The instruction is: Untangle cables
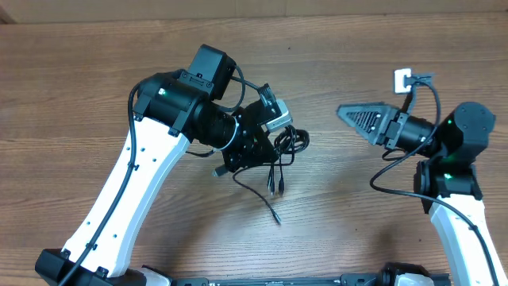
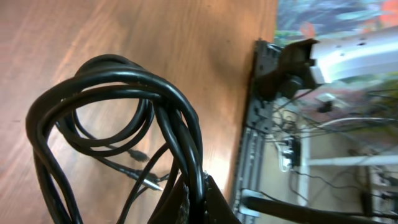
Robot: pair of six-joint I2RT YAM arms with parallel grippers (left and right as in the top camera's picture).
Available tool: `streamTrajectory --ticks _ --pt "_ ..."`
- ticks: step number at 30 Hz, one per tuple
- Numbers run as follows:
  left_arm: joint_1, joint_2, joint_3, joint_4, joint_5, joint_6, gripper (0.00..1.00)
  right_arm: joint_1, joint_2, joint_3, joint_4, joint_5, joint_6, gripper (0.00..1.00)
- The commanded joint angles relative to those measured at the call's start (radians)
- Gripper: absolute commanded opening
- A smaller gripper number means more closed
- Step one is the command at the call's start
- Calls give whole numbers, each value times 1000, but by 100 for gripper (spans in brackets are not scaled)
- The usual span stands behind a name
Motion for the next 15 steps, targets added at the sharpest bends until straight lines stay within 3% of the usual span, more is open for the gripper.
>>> streamTrajectory --ticks 1,9,15 --pt "-6 -27 27 19 -25 -16 4 47 -5 10 -26 -23 7 55" --pt "-6 -27 27 24 -30 -17 4 169 -5 10 -31 -23 7 63" --pt "-6 -27 27 80 -29 -102 4 227 -4 10 -35 -23 4 63"
